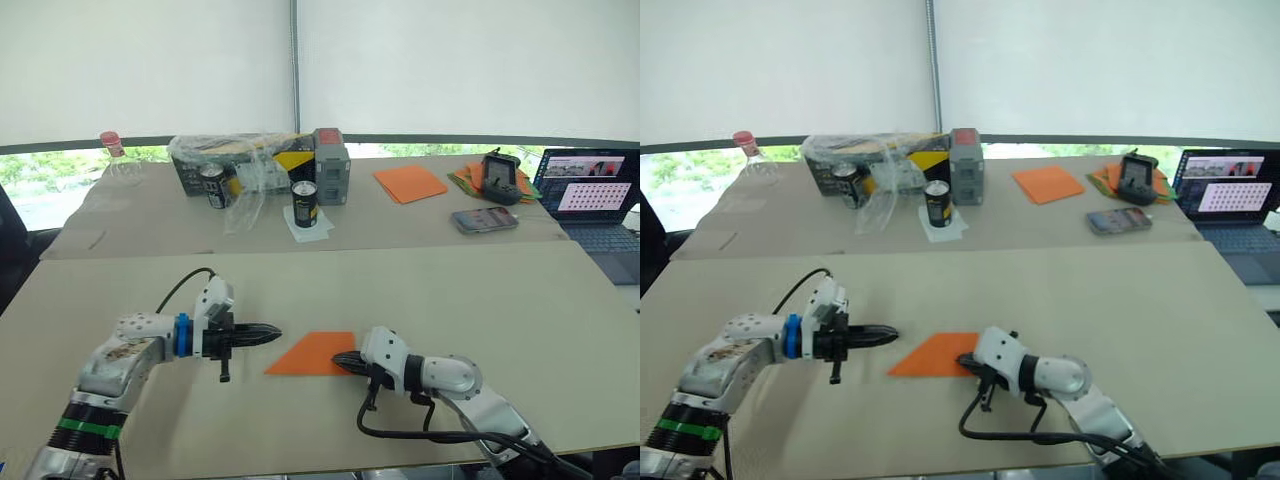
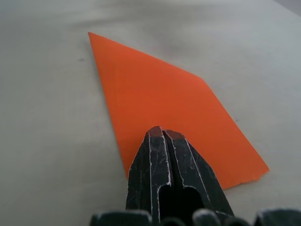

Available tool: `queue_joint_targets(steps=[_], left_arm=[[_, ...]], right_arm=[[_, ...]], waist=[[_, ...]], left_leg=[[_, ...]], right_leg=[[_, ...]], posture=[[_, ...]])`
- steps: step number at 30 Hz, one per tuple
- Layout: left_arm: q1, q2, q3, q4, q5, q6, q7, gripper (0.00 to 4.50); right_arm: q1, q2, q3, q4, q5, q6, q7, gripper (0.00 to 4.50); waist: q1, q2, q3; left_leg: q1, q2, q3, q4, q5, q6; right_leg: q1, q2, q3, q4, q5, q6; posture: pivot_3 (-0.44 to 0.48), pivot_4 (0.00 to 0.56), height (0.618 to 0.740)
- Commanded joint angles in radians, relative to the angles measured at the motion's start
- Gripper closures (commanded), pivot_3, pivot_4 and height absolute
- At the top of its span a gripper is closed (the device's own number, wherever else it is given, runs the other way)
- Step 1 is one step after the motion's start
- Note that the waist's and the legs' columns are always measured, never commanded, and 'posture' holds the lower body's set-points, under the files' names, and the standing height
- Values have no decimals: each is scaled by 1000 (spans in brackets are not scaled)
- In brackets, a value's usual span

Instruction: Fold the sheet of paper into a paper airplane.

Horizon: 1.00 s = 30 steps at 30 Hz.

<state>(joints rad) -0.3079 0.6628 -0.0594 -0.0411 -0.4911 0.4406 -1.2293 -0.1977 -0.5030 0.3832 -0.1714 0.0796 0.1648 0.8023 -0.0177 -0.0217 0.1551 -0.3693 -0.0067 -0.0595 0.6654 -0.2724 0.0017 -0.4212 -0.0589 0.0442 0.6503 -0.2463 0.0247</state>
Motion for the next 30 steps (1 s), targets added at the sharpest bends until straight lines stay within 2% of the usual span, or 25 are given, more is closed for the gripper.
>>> queue_joint_targets(steps=[1, 5, 12, 18, 26, 30], left_arm=[[11, 5, -22, -27, 28, -31, -6, 4500], [29, -8, -54, -25, 55, -51, 3, 4500], [49, -86, -130, 39, 160, -98, 89, 4500], [87, -87, -171, 66, 215, -121, 99, 4500], [92, -87, -179, 79, 215, -119, 100, 4500], [97, -100, -185, 77, 215, -122, 109, 4500]], right_arm=[[-6, -14, 12, 28, -18, 22, 34, 4476], [-3, -16, 13, 31, -22, 38, 47, 4476], [20, -14, 11, 4, -27, 61, 38, 4476], [27, -18, -2, -22, -27, 101, 26, 4476], [14, -4, -199, -150, 180, 323, 9, 4476], [-35, -18, -271, -167, 289, 508, 17, 3335]], waist=[[-2, 0, 0], [0, 0, 0], [3, 0, -1], [4, 0, -7], [5, 0, -11], [5, 0, -11]], left_leg=[[0, 0, 0, 0, 0, 0], [0, 1, 0, 0, 0, 1], [1, 0, 0, 2, 0, 1], [1, 0, 0, 2, -1, 1], [1, 0, 0, 2, -1, 1], [1, 0, -1, 2, -1, 1]], right_leg=[[0, 0, 0, 0, 0, 0], [0, 0, 0, 0, 0, 0], [1, 0, 0, 0, 0, 0], [2, 0, 0, 0, 0, 0], [3, 0, 0, 0, 0, 0], [3, 0, 0, 0, 0, 0]], posture=[[0, 150, 739], [0, 150, 739], [0, 150, 739], [0, 150, 739], [0, 150, 739], [0, 150, 739]])
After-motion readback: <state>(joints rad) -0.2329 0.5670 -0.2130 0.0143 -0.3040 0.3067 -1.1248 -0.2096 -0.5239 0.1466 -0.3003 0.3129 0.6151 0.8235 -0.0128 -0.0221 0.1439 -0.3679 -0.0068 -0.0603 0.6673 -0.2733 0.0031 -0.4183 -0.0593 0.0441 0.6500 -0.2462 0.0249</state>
